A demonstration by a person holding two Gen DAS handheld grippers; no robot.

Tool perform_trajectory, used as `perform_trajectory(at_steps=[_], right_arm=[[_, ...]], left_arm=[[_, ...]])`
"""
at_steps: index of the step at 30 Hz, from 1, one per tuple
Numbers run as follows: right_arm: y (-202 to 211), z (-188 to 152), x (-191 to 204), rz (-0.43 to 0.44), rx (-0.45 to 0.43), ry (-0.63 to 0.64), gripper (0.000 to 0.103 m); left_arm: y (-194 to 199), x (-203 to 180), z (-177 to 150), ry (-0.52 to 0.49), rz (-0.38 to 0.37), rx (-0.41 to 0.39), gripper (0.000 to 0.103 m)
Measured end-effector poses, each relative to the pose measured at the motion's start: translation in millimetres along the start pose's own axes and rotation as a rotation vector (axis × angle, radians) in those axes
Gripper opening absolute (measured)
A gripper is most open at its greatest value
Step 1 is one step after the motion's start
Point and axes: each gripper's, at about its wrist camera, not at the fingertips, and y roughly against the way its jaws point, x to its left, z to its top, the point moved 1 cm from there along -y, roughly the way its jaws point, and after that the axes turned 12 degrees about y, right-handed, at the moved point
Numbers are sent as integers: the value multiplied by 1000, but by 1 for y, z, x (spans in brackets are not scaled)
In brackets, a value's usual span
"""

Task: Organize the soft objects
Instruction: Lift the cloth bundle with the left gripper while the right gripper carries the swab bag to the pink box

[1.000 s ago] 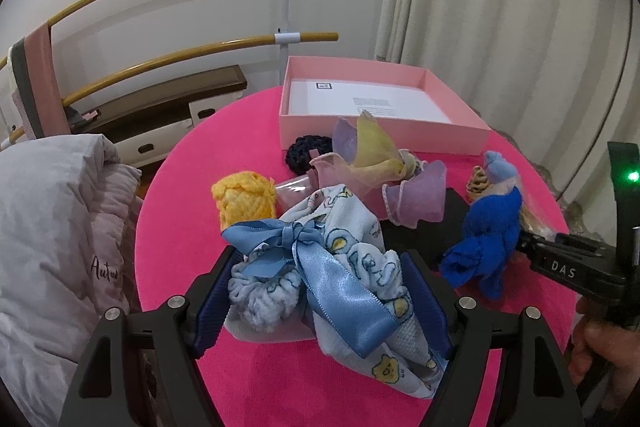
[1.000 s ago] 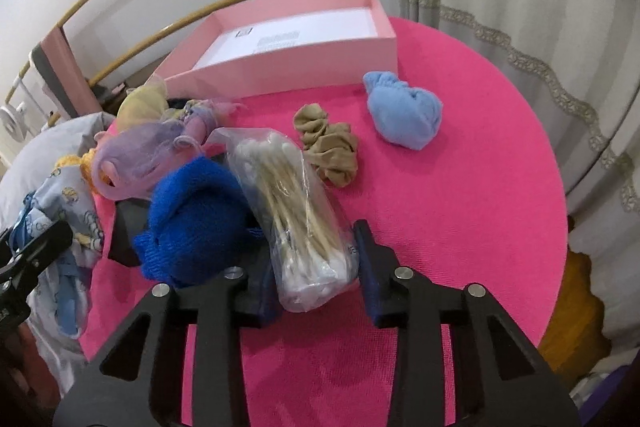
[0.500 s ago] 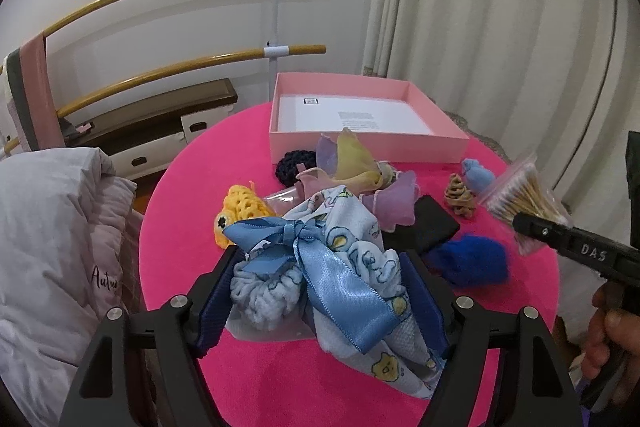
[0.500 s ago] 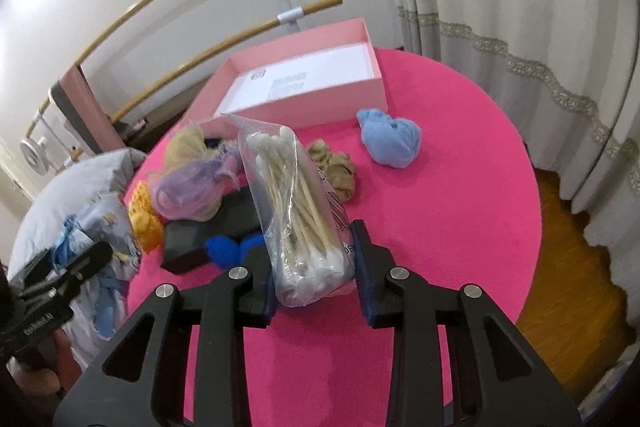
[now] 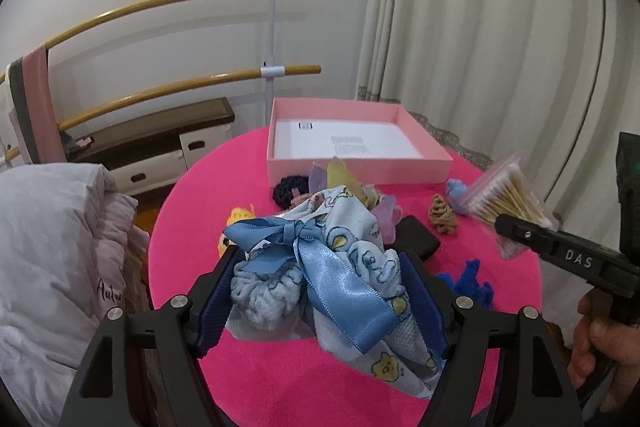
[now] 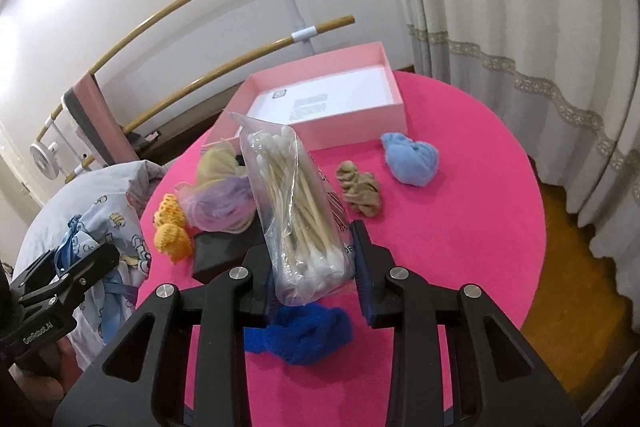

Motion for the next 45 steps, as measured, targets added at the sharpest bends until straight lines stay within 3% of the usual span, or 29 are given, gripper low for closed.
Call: perform_trajectory(at_steps=[11, 22, 33, 45], right_arm=[[1, 52, 19, -8, -54, 87, 29], [-34, 142, 1, -35, -65, 132, 29], [-129, 224, -44, -20, 33, 70, 29], [-236, 232, -93, 47, 208, -60, 29]], left_arm=[[3, -10, 57, 0, 50, -81, 73], [-55, -29, 157, -5, 28, -164, 74], [-194, -35, 262, 30, 14, -55, 74], [-377, -75, 351, 27, 40, 146, 74]])
